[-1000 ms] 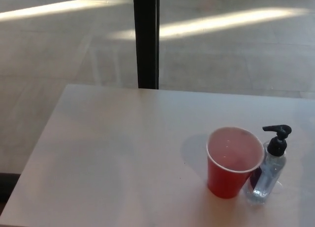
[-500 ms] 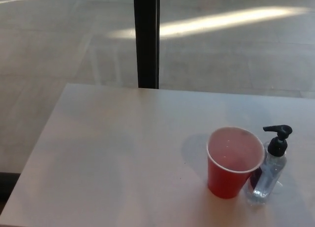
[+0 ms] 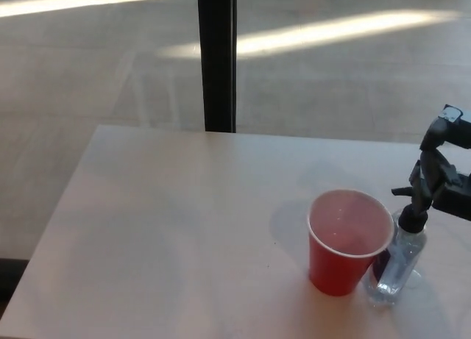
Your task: The robot uses its right hand fist to press the hand soap kept in the middle of the table to get liquid hand soap out
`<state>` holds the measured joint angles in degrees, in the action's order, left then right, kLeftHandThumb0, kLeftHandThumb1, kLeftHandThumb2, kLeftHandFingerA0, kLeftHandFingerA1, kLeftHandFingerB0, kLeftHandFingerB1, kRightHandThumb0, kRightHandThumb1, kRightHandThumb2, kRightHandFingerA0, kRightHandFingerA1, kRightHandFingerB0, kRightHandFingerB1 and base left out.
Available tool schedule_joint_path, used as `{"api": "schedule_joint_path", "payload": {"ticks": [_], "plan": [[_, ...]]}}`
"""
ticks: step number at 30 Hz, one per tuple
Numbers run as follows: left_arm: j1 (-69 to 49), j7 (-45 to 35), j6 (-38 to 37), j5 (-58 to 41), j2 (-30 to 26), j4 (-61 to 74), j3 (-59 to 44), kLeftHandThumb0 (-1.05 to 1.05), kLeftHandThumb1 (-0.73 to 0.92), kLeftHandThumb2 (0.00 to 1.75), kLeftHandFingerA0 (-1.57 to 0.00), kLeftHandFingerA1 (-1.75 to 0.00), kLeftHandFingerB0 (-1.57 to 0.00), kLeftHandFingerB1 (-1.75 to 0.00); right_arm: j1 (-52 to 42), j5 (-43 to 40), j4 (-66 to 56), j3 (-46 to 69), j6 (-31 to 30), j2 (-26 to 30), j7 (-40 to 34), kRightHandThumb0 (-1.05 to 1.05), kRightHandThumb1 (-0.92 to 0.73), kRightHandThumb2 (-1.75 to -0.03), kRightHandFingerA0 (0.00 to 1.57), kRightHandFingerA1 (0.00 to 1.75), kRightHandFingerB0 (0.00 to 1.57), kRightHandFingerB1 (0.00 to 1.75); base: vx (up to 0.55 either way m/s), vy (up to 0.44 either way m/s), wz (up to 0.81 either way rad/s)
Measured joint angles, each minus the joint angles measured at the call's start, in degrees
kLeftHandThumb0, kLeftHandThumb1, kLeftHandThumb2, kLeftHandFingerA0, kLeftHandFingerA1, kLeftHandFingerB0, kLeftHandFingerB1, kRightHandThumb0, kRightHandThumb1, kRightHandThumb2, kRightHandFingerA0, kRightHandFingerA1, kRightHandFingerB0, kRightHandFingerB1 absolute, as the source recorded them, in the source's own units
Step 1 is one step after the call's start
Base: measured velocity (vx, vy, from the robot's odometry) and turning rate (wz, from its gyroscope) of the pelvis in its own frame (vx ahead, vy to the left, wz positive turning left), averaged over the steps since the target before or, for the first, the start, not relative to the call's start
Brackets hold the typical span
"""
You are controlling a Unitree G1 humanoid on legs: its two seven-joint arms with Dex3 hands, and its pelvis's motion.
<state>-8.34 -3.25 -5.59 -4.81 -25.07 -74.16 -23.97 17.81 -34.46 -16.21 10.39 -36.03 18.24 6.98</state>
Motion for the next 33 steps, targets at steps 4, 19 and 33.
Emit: {"api": "schedule_joint_path", "payload": {"ticks": [4,19,33], "plan": [[-0.17,-0.08,-0.05,-0.02,-0.11,0.03,0.32,-0.56,0.71,0.61,-0.76,-0.66,-0.58,-0.51,1.37,0.25,0.23,-0.44,-0.63,-0.01,0.31,-0.16,-0.55,-1.32,1.03,1.75,0.72,1.67,0.0,0.0,0.0],[0.53,-0.09,-0.04,-0.27,-0.17,-0.17,0.34,-0.55,0.71,0.61,-0.77,-0.67,-0.57,-0.51,1.9,3.57,3.01,-1.64,0.99,0.68,2.75,-0.14,-0.53,-1.35,1.01,1.75,0.72,1.65,0.0,0.0,0.0],[0.55,-0.1,-0.05,-0.64,-0.17,-0.15,0.4,-0.57,0.72,0.61,-0.76,-0.64,-0.57,-0.5,-0.65,5.13,2.98,-1.63,4.53,0.09,3.27,-0.15,-0.52,-1.36,1.0,1.75,0.71,1.66,0.0,0.0,0.0]]}}
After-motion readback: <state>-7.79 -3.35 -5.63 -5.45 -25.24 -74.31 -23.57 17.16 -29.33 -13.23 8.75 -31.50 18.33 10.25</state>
